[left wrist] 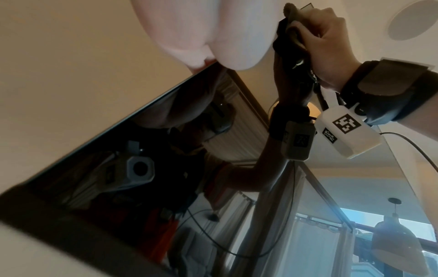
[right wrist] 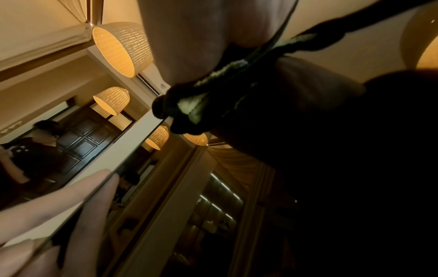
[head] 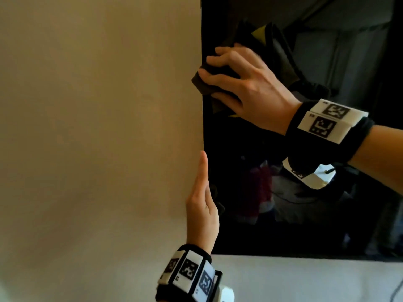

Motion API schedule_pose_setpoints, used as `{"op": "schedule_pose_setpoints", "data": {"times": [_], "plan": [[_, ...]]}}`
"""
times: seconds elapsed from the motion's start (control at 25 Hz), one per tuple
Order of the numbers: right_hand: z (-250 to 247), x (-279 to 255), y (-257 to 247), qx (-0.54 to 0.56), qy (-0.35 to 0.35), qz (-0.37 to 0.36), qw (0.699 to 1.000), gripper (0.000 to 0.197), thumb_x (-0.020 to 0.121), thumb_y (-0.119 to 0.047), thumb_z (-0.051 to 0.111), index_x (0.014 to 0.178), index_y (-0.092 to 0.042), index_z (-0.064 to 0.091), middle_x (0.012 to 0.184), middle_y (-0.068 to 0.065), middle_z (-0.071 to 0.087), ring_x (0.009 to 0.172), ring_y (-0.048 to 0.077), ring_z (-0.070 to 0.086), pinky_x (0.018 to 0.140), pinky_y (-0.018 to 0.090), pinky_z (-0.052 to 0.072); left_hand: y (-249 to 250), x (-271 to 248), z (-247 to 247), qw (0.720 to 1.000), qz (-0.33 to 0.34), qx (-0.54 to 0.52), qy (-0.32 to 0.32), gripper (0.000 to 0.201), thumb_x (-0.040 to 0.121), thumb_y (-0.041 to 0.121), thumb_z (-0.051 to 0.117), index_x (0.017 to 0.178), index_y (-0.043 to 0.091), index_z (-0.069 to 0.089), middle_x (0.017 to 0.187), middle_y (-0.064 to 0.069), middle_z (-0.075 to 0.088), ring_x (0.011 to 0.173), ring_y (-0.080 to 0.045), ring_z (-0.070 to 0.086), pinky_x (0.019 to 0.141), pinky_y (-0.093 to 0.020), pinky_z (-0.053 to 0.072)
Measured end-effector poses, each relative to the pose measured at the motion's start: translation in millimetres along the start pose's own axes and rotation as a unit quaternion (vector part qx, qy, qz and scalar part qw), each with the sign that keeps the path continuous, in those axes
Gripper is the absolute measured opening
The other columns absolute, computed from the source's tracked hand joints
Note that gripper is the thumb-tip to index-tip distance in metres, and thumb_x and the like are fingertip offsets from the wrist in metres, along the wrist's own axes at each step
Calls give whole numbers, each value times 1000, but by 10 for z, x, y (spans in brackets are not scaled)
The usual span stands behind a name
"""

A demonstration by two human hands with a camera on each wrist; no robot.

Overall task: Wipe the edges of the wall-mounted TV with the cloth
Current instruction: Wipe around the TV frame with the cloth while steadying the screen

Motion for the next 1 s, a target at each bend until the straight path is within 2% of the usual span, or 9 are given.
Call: {"op": "schedule_pose_setpoints", "data": {"times": [0.08, 0.24, 0.48, 0.56, 0.64, 0.68, 0.8, 0.92, 1.0], "plan": [[78, -184, -139, 0, 5, 3, 1000, 32, 99, -24, 48, 128, -11, 55, 129, 16, 53, 125, 33, 44, 108, 48, 32, -95, -157, -8, 1000, -7, 2, -6, 58, 101, 3, 29, 147, 36, 18, 155, 17, 26, 141, -5, 27, 113, -16, 24], [211, -545, -402, 10, 4, 3, 1000, 31, 100, -25, 48, 127, -13, 55, 130, 14, 54, 124, 30, 45, 106, 45, 34, -212, -427, -5, 997, -73, 27, -19, 55, 100, 17, 28, 146, 47, 18, 131, -36, 42, 117, -52, 34, 94, -60, 35], [367, -1021, -752, 15, -38, -3, 999, 31, 100, -25, 48, 129, -15, 53, 130, 13, 54, 122, 27, 39, 101, 40, 32, -367, -764, -18, 995, -81, 62, -10, 51, 100, 21, 27, 146, 43, 21, 116, -44, 42, 101, -55, 43, 83, -61, 38], [441, -1257, -904, 22, -61, -10, 998, 32, 100, -25, 47, 129, -15, 53, 130, 12, 54, 121, 26, 38, 100, 39, 31, -468, -932, 22, 993, -93, 75, 2, 50, 101, 19, 27, 146, 41, 22, 123, -24, 58, 97, -49, 54, 84, -53, 45], [515, -1494, -1033, 22, -91, -19, 995, 33, 99, -24, 46, 131, -15, 51, 131, 12, 53, 122, 26, 37, 100, 38, 29, -518, -1055, 37, 992, -100, 79, 15, 51, 103, 15, 28, 146, 41, 22, 122, 27, 60, 84, -34, 65, 81, -36, 54], [549, -1601, -1093, 22, -100, -25, 994, 34, 99, -23, 47, 132, -15, 49, 132, 12, 53, 122, 27, 38, 101, 38, 29, -537, -1096, 32, 992, -100, 79, 19, 51, 103, 15, 28, 146, 42, 22, 121, 31, 58, 80, -35, 64, 79, -37, 55], [657, -1869, -1236, 17, -108, -30, 994, 37, 98, -20, 51, 133, -14, 47, 132, 11, 52, 123, 27, 39, 101, 37, 31, -629, -1180, 37, 991, -107, 72, 31, 52, 103, 17, 28, 145, 45, 21, 139, 0, 55, 106, -39, 61, 93, -45, 51], [756, -2073, -1376, 19, -118, -27, 993, 40, 96, -19, 55, 135, -14, 45, 132, 11, 50, 124, 26, 38, 102, 37, 31, -786, -1333, 77, 988, -142, 48, 43, 53, 102, 8, 31, 148, 32, 25, 139, 20, 46, 124, 1, 50, 105, -23, 42], [818, -2194, -1467, 27, -139, -35, 989, 43, 95, -17, 55, 137, -13, 42, 135, 11, 48, 126, 26, 36, 104, 37, 29, -900, -1424, 105, 984, -166, 17, 53, 50, 101, 9, 33, 149, 24, 30, 134, 37, 43, 126, 8, 45, 108, -29, 40]]}}
Point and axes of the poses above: each hand's wrist, its own x-axis towards the middle knuckle, its own z-axis out of the palm, y = z × x, the point moved 5 cm from there along x, towards the middle knuckle
